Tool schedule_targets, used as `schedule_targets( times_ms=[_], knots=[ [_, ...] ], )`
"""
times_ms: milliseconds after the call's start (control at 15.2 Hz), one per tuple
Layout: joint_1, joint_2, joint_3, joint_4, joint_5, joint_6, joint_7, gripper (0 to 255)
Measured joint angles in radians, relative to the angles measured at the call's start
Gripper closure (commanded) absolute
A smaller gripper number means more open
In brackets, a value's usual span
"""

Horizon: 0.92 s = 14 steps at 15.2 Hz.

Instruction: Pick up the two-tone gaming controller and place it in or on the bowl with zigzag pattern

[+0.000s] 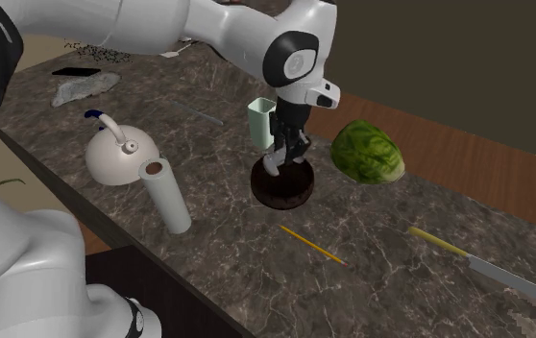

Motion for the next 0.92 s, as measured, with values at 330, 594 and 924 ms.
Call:
schedule_targets(
  times_ms=[330,594,924],
  knots=[
    [0.002,0.032,0.002,-0.036,-0.009,0.067,0.007,255],
    [0.003,0.048,0.002,-0.053,-0.015,0.099,0.010,255],
    [0.003,0.049,0.002,-0.054,-0.015,0.101,0.010,255]
  ],
)
